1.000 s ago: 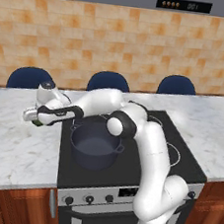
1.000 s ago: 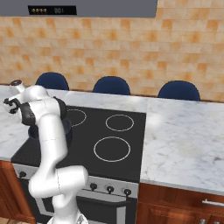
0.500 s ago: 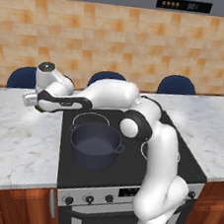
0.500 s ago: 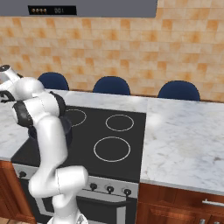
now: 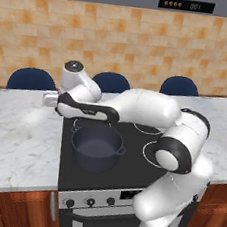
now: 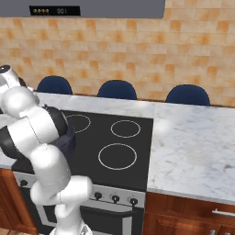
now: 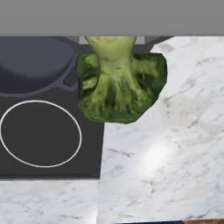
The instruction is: Turn on the burner for the pot on the stove. Wait thirty seconds for the pot to heat up. Then add the broccoli to the pot.
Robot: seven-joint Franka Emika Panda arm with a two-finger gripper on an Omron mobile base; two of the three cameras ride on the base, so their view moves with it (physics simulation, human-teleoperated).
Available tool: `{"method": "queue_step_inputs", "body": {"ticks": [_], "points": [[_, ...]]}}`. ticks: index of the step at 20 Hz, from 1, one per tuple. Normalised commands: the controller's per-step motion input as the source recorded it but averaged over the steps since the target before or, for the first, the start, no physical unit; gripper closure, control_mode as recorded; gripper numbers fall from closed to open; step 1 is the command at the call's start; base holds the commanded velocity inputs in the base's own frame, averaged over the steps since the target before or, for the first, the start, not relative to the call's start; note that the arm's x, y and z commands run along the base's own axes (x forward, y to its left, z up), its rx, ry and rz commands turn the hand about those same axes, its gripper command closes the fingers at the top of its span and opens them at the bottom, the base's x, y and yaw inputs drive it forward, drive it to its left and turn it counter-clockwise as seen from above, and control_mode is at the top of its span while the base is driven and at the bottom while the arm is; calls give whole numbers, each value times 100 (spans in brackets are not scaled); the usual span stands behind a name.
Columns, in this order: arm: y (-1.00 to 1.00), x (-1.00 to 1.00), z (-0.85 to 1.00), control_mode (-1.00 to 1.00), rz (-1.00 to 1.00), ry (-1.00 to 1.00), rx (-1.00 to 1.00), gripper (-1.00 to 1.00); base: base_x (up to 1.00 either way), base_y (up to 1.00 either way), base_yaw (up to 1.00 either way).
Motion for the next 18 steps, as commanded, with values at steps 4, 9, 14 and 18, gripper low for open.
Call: {"method": "queue_step_inputs", "body": {"ticks": [4,9,14,18], "points": [[-100,-72,11,-100,-22,-1,17,100,0,0,0],[-98,-39,0,-100,-24,0,13,100,0,0,0],[-52,0,11,-100,-3,4,10,100,0,0,0],[-1,0,0,-100,0,3,0,100,0,0,0]]}}
